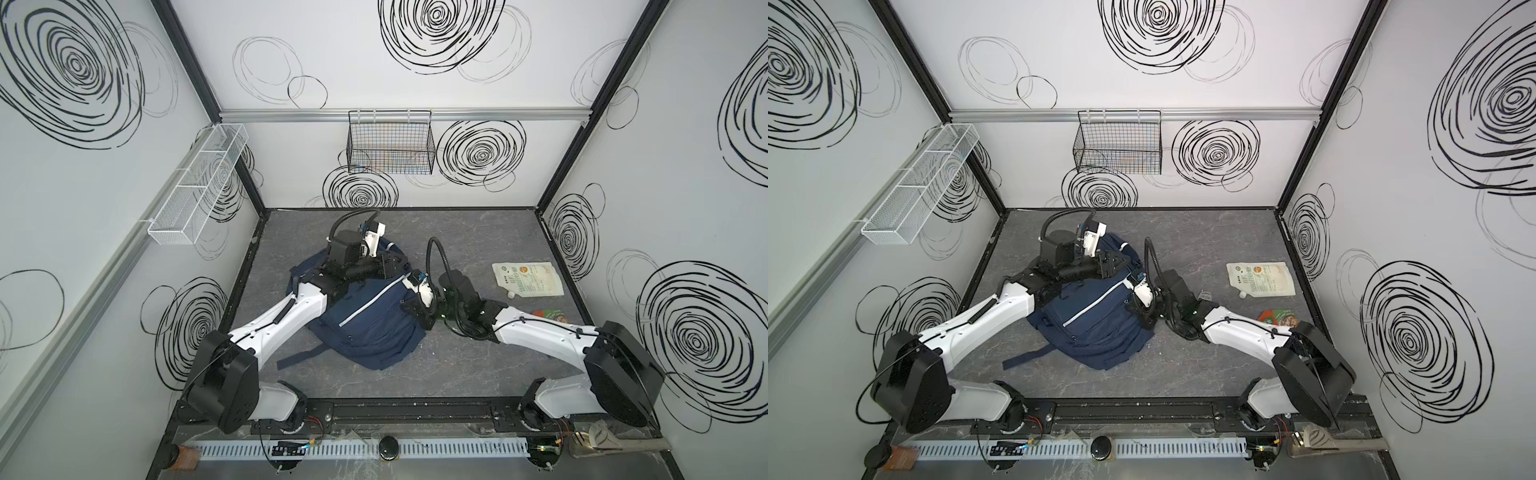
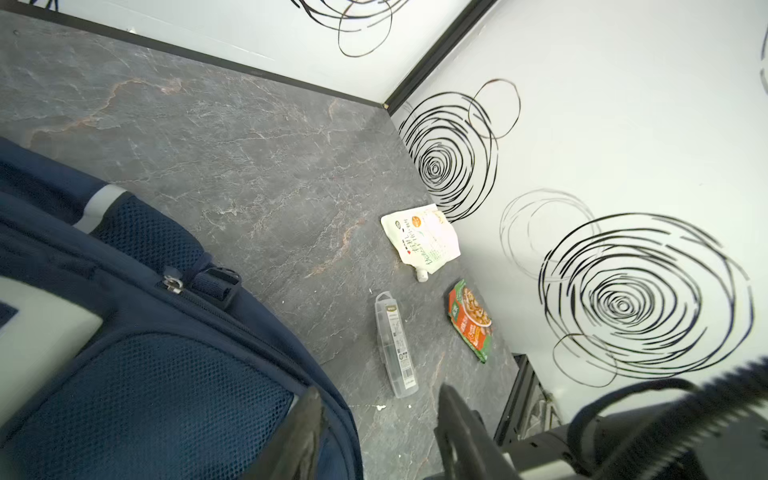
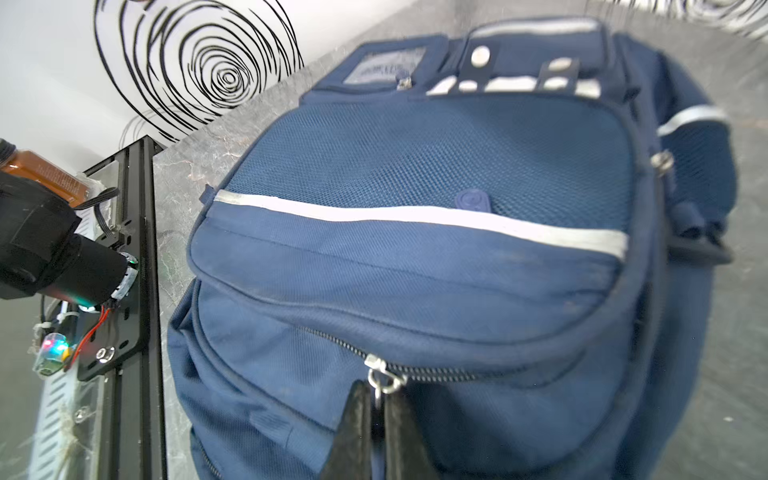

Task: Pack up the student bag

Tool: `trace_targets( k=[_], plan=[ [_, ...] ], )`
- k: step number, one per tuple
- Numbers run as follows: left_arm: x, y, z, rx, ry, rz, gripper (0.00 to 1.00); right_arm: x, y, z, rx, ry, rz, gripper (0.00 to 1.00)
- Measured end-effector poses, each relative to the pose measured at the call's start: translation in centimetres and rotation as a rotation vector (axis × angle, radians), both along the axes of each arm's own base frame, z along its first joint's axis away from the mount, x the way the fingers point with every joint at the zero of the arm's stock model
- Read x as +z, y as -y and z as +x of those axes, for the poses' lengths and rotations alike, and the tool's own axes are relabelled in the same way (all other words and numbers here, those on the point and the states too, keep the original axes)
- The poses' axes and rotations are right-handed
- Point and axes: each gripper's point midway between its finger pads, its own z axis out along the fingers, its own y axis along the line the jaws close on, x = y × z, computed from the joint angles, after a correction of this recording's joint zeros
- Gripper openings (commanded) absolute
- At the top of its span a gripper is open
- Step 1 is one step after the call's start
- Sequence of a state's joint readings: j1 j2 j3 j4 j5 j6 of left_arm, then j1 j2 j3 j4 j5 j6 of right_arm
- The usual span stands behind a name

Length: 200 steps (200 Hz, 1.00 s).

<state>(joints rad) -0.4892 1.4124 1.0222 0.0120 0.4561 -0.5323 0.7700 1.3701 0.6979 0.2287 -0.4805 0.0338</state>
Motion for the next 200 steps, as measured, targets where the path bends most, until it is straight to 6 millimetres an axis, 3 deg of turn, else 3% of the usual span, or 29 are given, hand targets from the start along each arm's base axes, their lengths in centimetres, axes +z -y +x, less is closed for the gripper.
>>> trace_targets(
  k=[39,99,200],
  plan=[
    [-3.2,1.6,-1.4,-0.082,-0.026,0.191,0.50,2.0,0.6,0.2,-0.014,0.111,0.047,0.00],
    [-5.7,1.9,-1.9,-0.119,-0.070,0.339,0.45,2.1,1.2,0.9,-0.060,0.138,0.036,0.00],
    [-5.9,2.3,-3.2,-0.150,-0.068,0.439,0.50,1.7,1.8,0.9,-0.077,0.149,0.016,0.00]
  ],
)
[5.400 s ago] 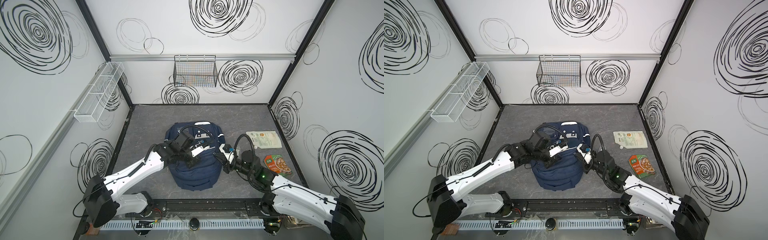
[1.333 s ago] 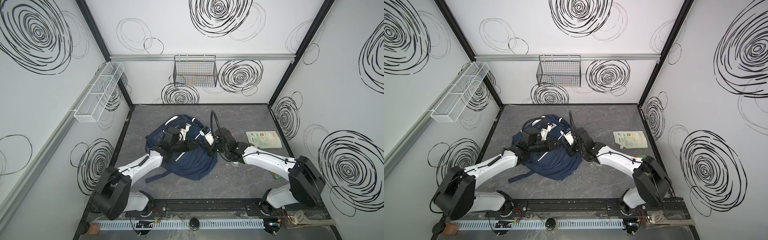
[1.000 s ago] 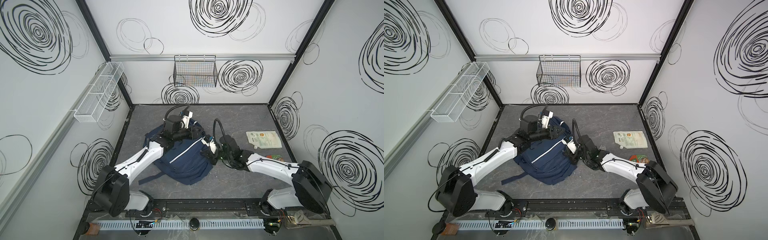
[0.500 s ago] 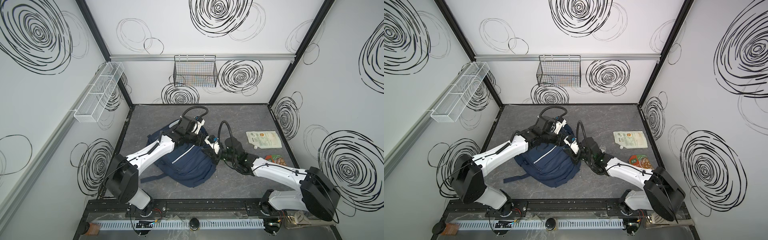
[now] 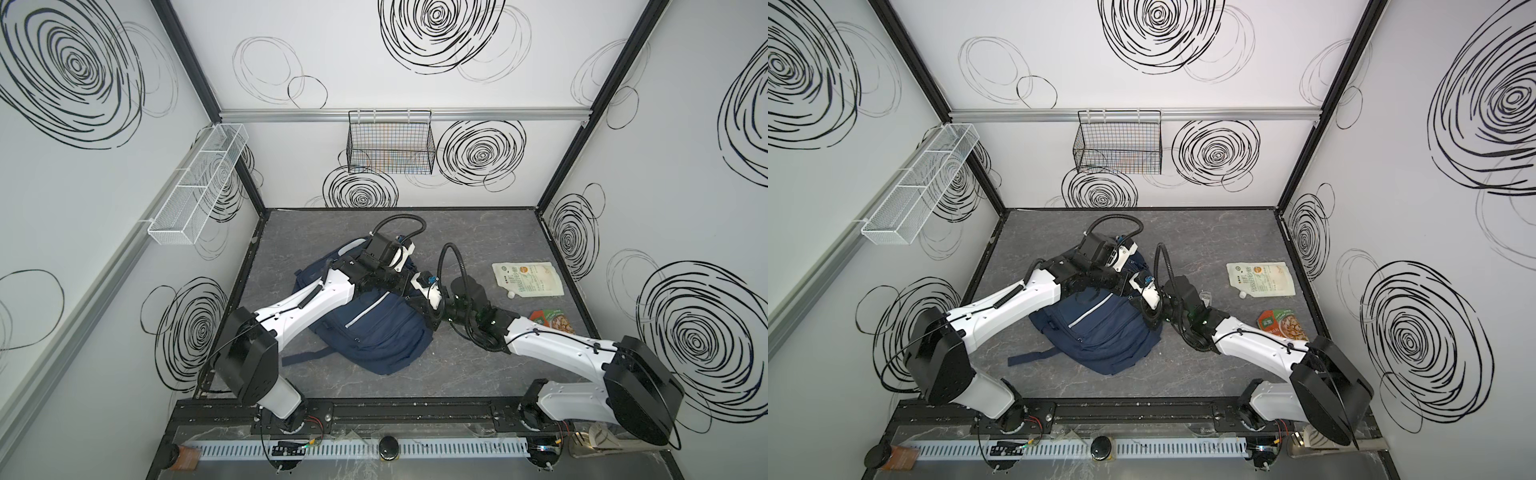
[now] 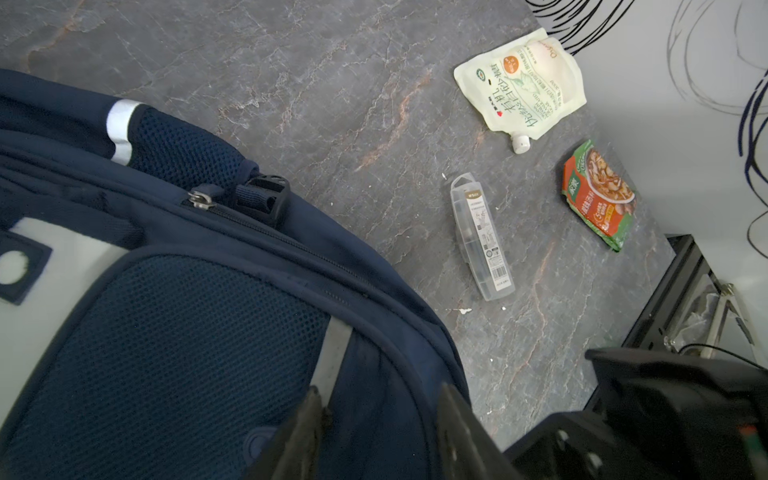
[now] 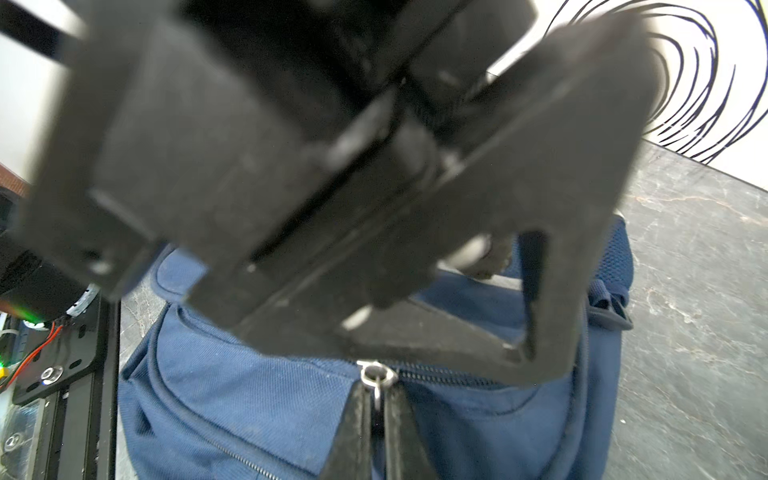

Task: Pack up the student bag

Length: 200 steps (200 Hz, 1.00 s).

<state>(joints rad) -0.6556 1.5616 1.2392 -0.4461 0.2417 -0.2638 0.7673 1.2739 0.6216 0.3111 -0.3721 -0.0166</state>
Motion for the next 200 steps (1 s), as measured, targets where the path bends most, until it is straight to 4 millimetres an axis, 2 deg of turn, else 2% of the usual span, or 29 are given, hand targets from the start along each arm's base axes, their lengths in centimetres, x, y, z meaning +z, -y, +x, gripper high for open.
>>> trace_targets(
  k=[30,95,143,164,167,200],
  plan=[
    [-0.3,0.1,-0.6,-0.021,-0.007,0.018,0.48,-0.2,0.1,0.0,0.000,-0.001,-0.008,0.00],
    [-0.5,0.0,-0.6,-0.038,0.017,0.046,0.24,-0.1,0.3,-0.1,0.000,0.003,-0.015,0.00],
    [0.3,0.2,-0.6,-0.043,0.036,0.026,0.12,0.5,0.4,0.0,-0.010,0.022,-0.012,0.00],
    [0.5,0.3,-0.5,-0.045,0.044,0.019,0.04,0.6,0.6,0.2,-0.021,0.030,-0.016,0.00],
    [0.6,0.3,-0.5,-0.044,0.044,0.018,0.00,0.6,0.6,0.2,-0.023,0.030,-0.016,0.00],
    [0.9,0.2,-0.4,-0.032,0.050,0.003,0.00,0.7,0.7,0.2,-0.026,0.039,-0.017,0.00]
  ],
)
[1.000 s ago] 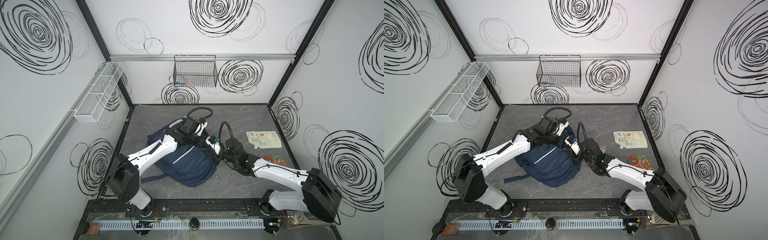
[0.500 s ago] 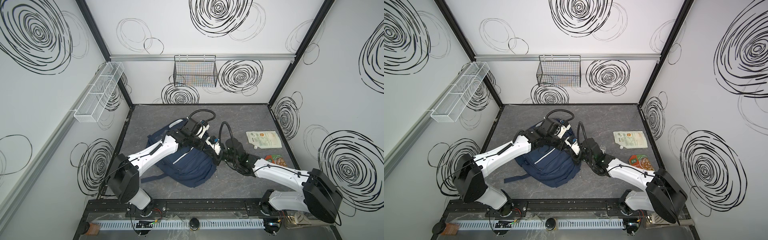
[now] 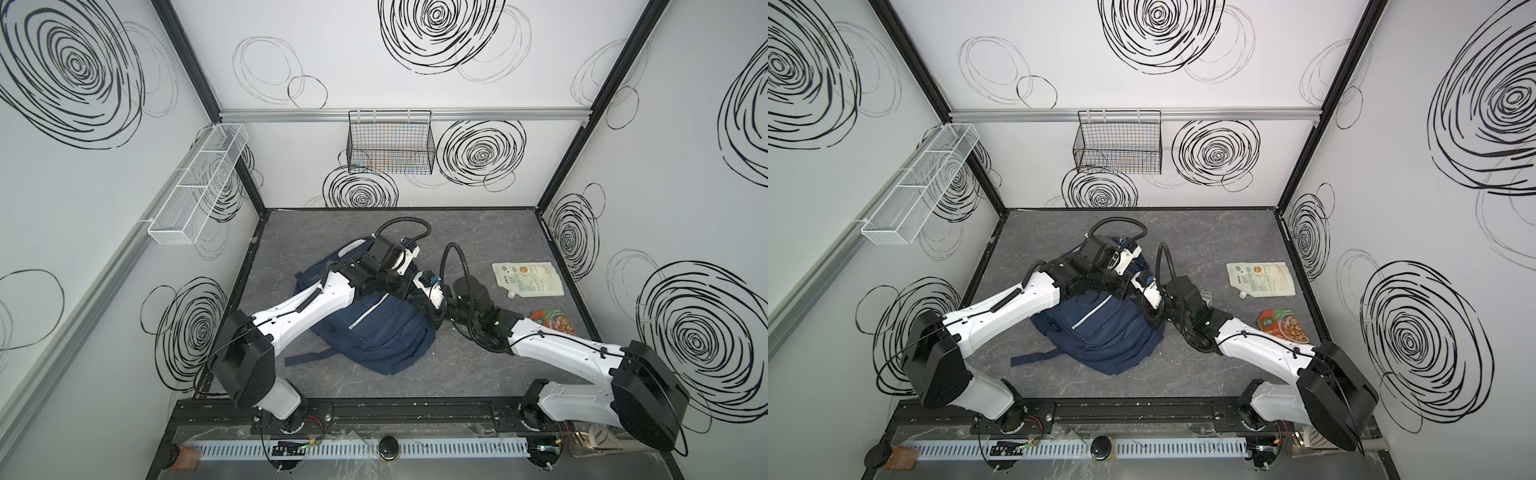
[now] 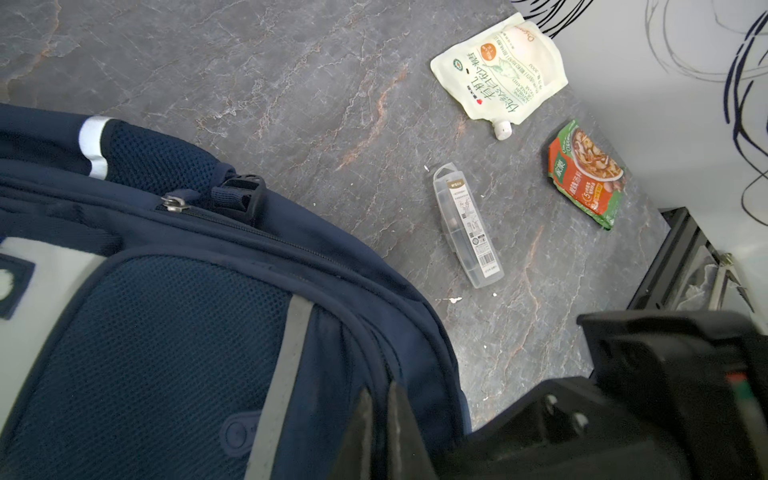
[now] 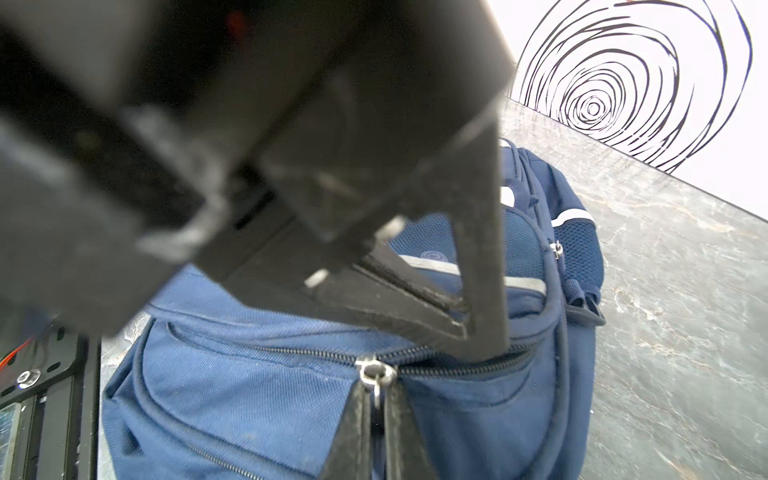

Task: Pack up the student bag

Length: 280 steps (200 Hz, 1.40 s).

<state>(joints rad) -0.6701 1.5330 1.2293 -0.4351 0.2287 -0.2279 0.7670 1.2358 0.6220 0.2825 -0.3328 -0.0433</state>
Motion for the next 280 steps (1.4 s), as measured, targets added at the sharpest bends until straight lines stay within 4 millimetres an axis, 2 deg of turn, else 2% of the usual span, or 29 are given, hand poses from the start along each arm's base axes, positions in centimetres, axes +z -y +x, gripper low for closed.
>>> trace_targets(
  k=[66,130,165,195,251,280],
  plan=[
    [2.6,-1.6,0.2,0.131,-0.035,-0.267,0.00,1.7,-0.7,0.1,0.010,0.044,0.042,0.00],
    [3.6,-1.8,1.4,0.264,-0.091,-0.366,0.00,3.0,-1.5,0.1,-0.022,0.067,0.023,0.00],
    [3.9,-2.5,2.4,0.344,-0.096,-0.396,0.00,2.3,-3.2,-1.4,0.042,0.055,0.000,0.00],
    [4.4,-3.6,3.8,0.425,-0.068,-0.418,0.00,1.3,-5.2,-3.5,0.160,0.015,-0.019,0.00],
    [5.3,-5.6,4.7,0.541,-0.002,-0.443,0.00,1.2,-6.4,-5.7,0.258,-0.015,0.001,0.00],
    [5.6,-7.5,5.0,0.621,0.025,-0.450,0.00,1.0,-7.0,-7.1,0.294,-0.024,0.001,0.00]
  ],
)
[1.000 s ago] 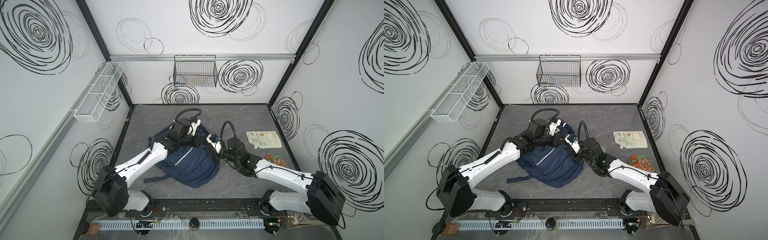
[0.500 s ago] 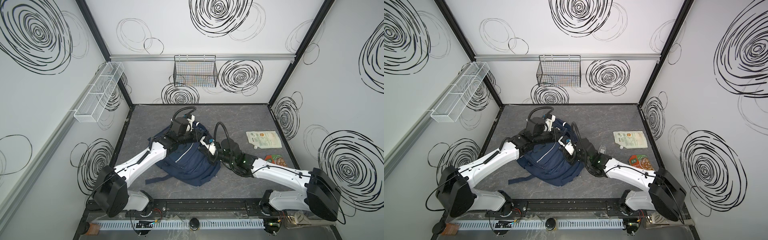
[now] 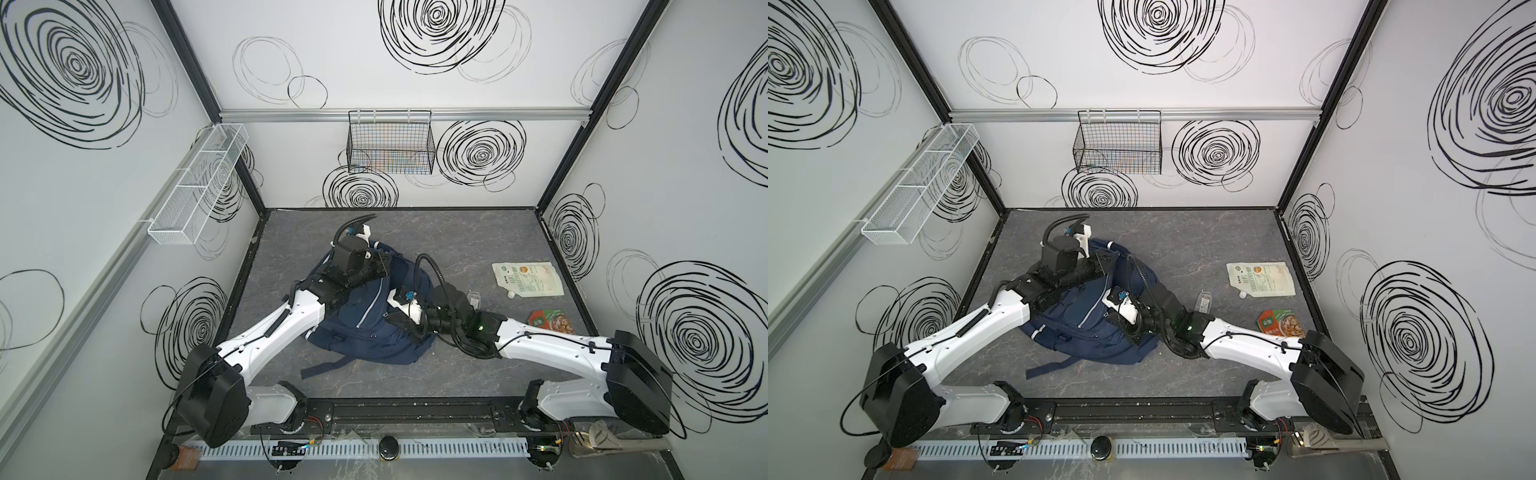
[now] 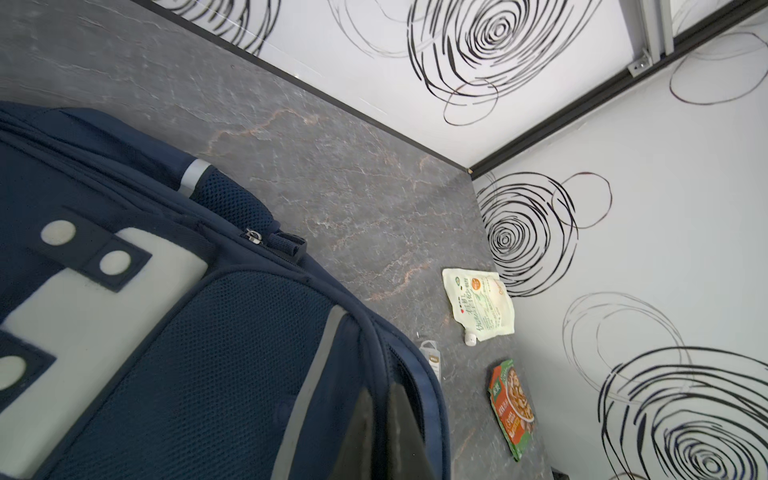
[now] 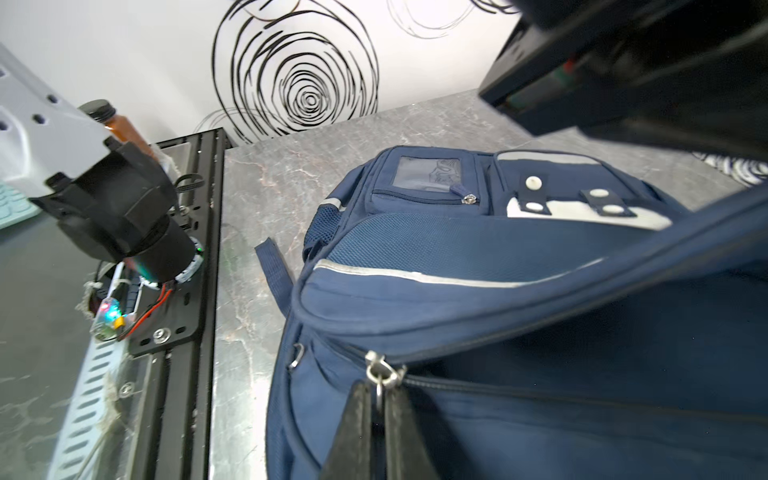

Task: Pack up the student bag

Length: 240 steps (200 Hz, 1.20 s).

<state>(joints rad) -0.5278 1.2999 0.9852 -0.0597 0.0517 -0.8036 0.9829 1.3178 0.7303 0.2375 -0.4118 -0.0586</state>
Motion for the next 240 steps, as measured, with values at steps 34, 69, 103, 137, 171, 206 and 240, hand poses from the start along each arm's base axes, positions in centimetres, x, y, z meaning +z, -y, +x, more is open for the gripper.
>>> trace_targets(
  k=[34,69,103,137,171,206,240],
  plan=[
    [0.4,-1.8,0.5,0.085,0.018,0.010,0.00,-0.2,-0.7,-0.8,0.012,0.004,0.000,0.00],
    [-0.2,-2.6,1.5,0.125,0.010,0.037,0.00,-0.9,-1.9,-1.0,0.015,0.005,-0.009,0.00],
    [-0.7,-2.6,2.6,0.145,0.005,0.066,0.00,-0.7,-3.1,-0.5,-0.008,0.020,-0.014,0.00],
    [-0.9,-3.2,3.2,0.177,0.001,0.091,0.00,-0.6,-4.1,-0.2,-0.032,0.035,-0.022,0.00],
    [-0.7,-3.6,3.8,0.203,0.016,0.088,0.00,-0.5,-4.0,0.6,-0.098,0.018,-0.048,0.00],
    [-0.2,-4.5,4.1,0.213,0.064,0.088,0.00,-0.7,-1.8,1.9,-0.174,-0.036,-0.041,0.00],
    [0.2,-7.6,2.7,0.275,0.113,0.066,0.00,-1.3,2.5,3.7,-0.263,-0.081,-0.006,0.00]
  ],
)
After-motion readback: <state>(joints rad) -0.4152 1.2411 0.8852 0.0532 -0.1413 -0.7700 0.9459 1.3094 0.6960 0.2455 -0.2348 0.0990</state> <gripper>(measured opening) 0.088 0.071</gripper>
